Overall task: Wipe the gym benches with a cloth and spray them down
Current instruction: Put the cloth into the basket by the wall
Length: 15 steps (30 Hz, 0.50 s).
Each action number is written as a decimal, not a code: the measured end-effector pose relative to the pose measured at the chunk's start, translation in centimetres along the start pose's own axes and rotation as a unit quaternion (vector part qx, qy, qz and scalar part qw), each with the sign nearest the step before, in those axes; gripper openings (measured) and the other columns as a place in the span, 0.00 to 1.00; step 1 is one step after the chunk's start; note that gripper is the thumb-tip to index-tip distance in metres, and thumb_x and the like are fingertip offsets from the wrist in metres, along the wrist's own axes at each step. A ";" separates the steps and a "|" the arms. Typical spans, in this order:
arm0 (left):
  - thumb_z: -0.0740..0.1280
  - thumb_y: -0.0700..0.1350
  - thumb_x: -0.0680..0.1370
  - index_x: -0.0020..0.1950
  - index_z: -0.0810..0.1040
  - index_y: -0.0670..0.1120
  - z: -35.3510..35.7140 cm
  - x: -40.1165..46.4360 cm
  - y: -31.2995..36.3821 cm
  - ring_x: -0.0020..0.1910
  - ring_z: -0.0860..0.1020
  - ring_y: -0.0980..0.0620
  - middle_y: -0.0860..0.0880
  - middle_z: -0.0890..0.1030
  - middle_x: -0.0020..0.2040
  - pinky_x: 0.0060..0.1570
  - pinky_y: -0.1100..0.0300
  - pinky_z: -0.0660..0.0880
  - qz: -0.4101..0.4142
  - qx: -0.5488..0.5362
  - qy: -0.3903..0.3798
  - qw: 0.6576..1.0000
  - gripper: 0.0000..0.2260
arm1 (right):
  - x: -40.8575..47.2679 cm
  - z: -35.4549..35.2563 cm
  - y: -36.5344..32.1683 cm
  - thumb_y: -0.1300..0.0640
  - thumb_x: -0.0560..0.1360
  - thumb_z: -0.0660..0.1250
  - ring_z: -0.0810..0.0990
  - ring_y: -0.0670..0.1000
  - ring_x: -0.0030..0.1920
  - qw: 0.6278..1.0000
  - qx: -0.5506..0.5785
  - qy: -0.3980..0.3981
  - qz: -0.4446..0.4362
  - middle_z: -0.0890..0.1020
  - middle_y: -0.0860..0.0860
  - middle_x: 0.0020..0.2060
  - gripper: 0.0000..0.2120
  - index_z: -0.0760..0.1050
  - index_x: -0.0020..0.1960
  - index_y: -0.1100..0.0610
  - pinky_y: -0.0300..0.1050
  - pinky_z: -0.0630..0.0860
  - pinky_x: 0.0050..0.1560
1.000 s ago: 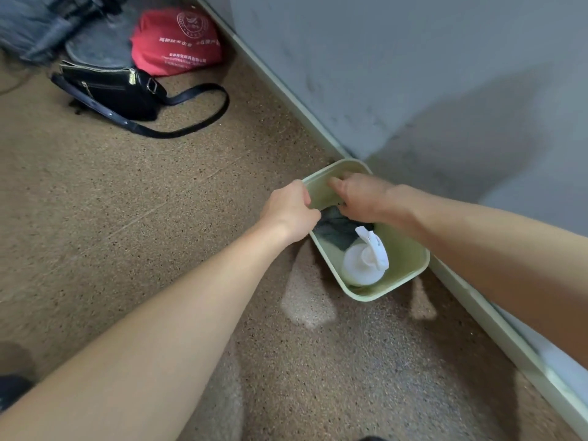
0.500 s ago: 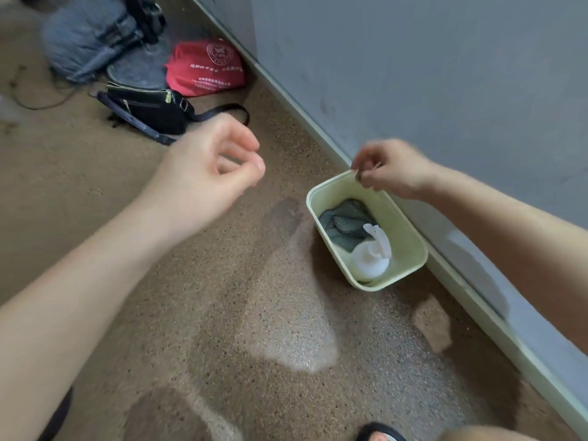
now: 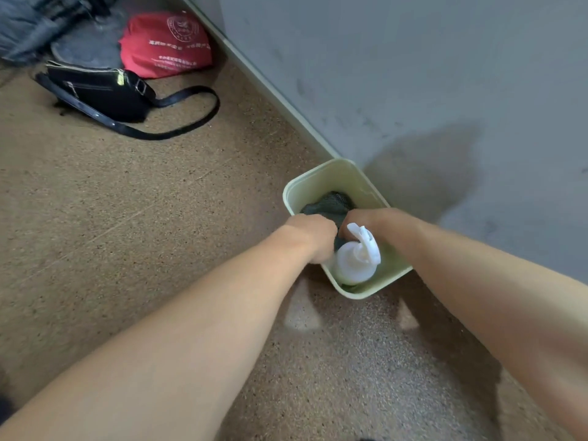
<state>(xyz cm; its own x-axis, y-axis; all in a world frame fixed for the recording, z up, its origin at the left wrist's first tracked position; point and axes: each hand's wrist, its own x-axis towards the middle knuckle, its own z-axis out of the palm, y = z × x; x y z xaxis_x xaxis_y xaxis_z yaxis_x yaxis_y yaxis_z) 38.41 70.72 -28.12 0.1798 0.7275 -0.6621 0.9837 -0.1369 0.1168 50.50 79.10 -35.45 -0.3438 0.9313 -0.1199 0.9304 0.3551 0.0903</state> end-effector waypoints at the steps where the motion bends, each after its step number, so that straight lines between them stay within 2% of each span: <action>1: 0.60 0.43 0.82 0.60 0.79 0.46 0.2 0.8 0.1 0.49 0.75 0.44 0.46 0.79 0.57 0.46 0.52 0.70 0.001 0.010 -0.019 1.000 0.11 | 0.4 0.6 0.0 0.26 0.77 0.46 0.74 0.46 0.65 0.981 0.046 -0.188 -0.003 0.69 0.38 0.70 0.33 0.62 0.74 0.44 0.27 0.71 0.56; 2: 0.60 0.44 0.82 0.57 0.78 0.46 0.4 1.5 0.2 0.48 0.74 0.44 0.46 0.79 0.54 0.46 0.53 0.70 0.001 0.021 -0.032 0.999 0.09 | 0.2 1.0 0.0 0.34 0.80 0.55 0.76 0.50 0.51 0.935 0.122 -0.334 -0.011 0.79 0.48 0.61 0.26 0.74 0.68 0.51 0.34 0.74 0.44; 3: 0.60 0.46 0.82 0.55 0.76 0.47 0.6 2.1 0.3 0.47 0.74 0.45 0.46 0.78 0.53 0.46 0.53 0.70 0.003 0.034 -0.044 0.998 0.07 | 0.2 2.0 0.3 0.48 0.82 0.62 0.74 0.51 0.46 0.919 0.142 -0.367 -0.022 0.82 0.55 0.56 0.19 0.79 0.63 0.59 0.40 0.71 0.40; 4: 0.61 0.47 0.82 0.54 0.75 0.47 0.6 2.6 0.4 0.47 0.75 0.45 0.47 0.77 0.52 0.46 0.53 0.70 0.004 0.048 -0.056 0.997 0.06 | 0.2 1.0 0.4 0.57 0.80 0.64 0.73 0.52 0.44 0.899 0.167 -0.404 -0.011 0.83 0.58 0.53 0.14 0.80 0.60 0.64 0.42 0.69 0.39; 5: 0.61 0.47 0.82 0.55 0.76 0.47 0.7 3.2 0.5 0.47 0.75 0.45 0.48 0.78 0.52 0.46 0.53 0.71 0.005 0.065 -0.069 0.995 0.07 | 0.4 1.2 0.4 0.61 0.79 0.65 0.73 0.52 0.44 0.899 0.185 -0.394 -0.044 0.83 0.58 0.51 0.12 0.80 0.58 0.66 0.43 0.70 0.40; 6: 0.61 0.46 0.82 0.57 0.76 0.46 0.7 3.7 0.6 0.48 0.75 0.45 0.48 0.78 0.54 0.47 0.53 0.71 0.005 0.078 -0.083 0.994 0.08 | 0.1 1.0 0.6 0.63 0.77 0.65 0.76 0.53 0.46 0.896 0.220 -0.384 -0.037 0.83 0.58 0.52 0.12 0.80 0.58 0.65 0.44 0.72 0.44; 7: 0.62 0.45 0.82 0.60 0.77 0.45 0.8 4.0 0.8 0.48 0.75 0.45 0.48 0.78 0.54 0.47 0.52 0.73 0.007 0.084 -0.098 0.992 0.09 | 0.1 1.1 0.8 0.65 0.77 0.64 0.78 0.55 0.53 0.896 0.265 -0.354 -0.033 0.82 0.57 0.56 0.14 0.79 0.62 0.62 0.45 0.74 0.51; 9: 0.62 0.43 0.83 0.68 0.74 0.43 0.5 4.5 1.0 0.51 0.75 0.44 0.47 0.75 0.52 0.52 0.51 0.75 0.006 0.083 -0.125 0.989 0.14 | 0.0 0.8 1.2 0.71 0.77 0.58 0.74 0.57 0.68 0.880 0.356 -0.315 0.009 0.76 0.56 0.68 0.28 0.68 0.76 0.58 0.46 0.72 0.65; 10: 0.61 0.43 0.83 0.72 0.71 0.43 0.2 4.6 1.1 0.54 0.76 0.42 0.46 0.74 0.52 0.57 0.50 0.75 0.006 0.082 -0.132 0.988 0.16 | 0.0 0.3 1.3 0.73 0.76 0.55 0.71 0.57 0.71 0.871 0.396 -0.289 0.032 0.73 0.56 0.71 0.32 0.64 0.78 0.57 0.46 0.70 0.69; 13: 0.60 0.44 0.85 0.78 0.61 0.40 0.3 5.2 1.3 0.67 0.74 0.40 0.41 0.73 0.69 0.64 0.49 0.72 0.010 0.090 -0.145 0.985 0.23 | 0.1 0.8 0.8 0.75 0.74 0.52 0.66 0.56 0.76 0.852 0.460 -0.247 0.039 0.69 0.56 0.75 0.36 0.58 0.81 0.56 0.49 0.65 0.75; 15: 0.61 0.46 0.85 0.79 0.61 0.44 0.7 5.7 1.3 0.69 0.73 0.41 0.43 0.71 0.73 0.65 0.49 0.71 0.011 0.111 -0.156 0.981 0.23 | 0.2 1.0 0.5 0.74 0.74 0.53 0.62 0.55 0.78 0.862 0.442 -0.246 0.023 0.65 0.56 0.78 0.37 0.57 0.81 0.56 0.47 0.61 0.77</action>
<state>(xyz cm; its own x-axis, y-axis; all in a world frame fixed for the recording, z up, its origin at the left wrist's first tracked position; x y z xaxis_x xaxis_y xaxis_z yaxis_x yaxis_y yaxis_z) 40.73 74.20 -32.29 0.1564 0.4863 -0.8597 0.9476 -0.3193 -0.0082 51.05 79.42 -36.47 -0.4121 0.7182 -0.5607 0.7486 -0.0839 -0.6577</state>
